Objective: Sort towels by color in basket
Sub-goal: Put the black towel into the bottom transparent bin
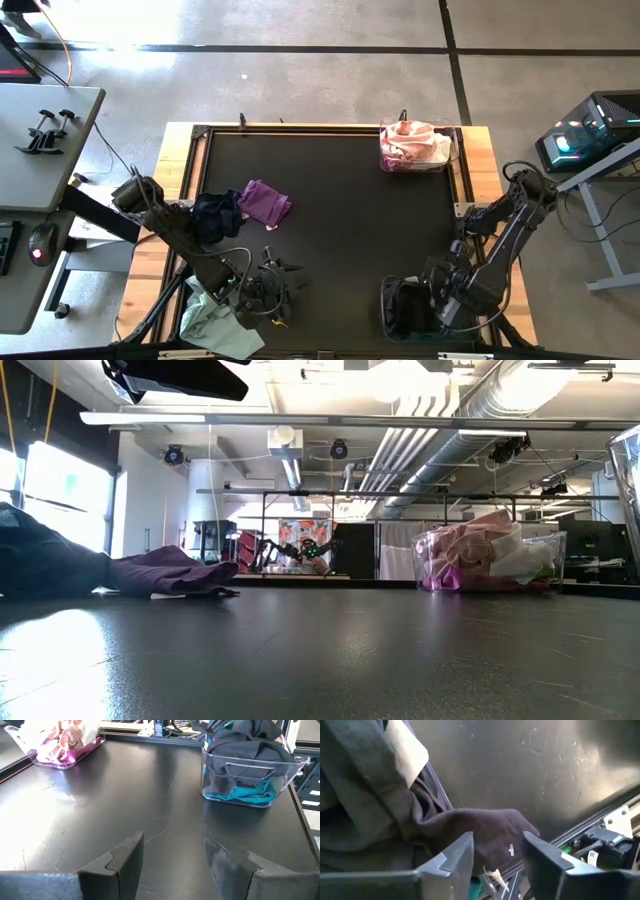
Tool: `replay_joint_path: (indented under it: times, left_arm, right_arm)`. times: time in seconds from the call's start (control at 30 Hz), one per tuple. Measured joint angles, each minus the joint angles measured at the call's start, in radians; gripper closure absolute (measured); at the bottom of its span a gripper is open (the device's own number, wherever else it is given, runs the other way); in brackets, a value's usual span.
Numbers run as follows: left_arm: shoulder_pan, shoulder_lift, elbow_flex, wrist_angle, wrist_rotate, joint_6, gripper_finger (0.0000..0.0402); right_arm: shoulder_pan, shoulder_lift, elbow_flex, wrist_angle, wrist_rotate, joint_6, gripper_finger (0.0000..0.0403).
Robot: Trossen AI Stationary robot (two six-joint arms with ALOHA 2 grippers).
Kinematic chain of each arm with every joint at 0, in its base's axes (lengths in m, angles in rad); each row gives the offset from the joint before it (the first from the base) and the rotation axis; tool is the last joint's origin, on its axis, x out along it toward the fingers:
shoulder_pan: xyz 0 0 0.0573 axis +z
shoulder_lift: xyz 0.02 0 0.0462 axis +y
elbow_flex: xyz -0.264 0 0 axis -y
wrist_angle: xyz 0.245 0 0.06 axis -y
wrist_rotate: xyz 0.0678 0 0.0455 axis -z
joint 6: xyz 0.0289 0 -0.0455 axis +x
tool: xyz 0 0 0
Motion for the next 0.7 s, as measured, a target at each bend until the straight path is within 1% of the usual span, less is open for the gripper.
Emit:
replay_joint_path:
  times: [0.1,0.23,0.37,0.43,0.6,0.7]
  left_arm:
    - [0.0,0.0,0.0,0.0,0.0,0.0,0.0206]
    - [0.0,0.0,0.0,0.0,0.0,0.0,0.0206]
    - [0.0,0.0,0.0,0.0,0.0,0.001,0.0206]
    - [0.0,0.0,0.0,0.0,0.0,0.001,0.0206]
    - [0.0,0.0,0.0,-0.001,0.0,0.001,0.0206]
    - [0.001,0.0,0.0,-0.002,0.0,0.002,0.0206]
  right_arm:
    - [-0.006,0.0,0.0,0.011,-0.025,-0.023,0.0223]
    - [-0.005,0.0,0.0,0.032,-0.057,-0.073,0.0224]
    - [-0.005,-0.004,-0.002,0.001,-0.06,-0.108,0.0245]
    - [-0.005,-0.032,-0.025,0.017,-0.06,-0.119,0.0257]
    - [-0.005,-0.134,-0.132,0.141,-0.061,-0.127,0.0294]
    - [-0.004,-0.193,-0.177,0.208,-0.033,-0.139,0.0332]
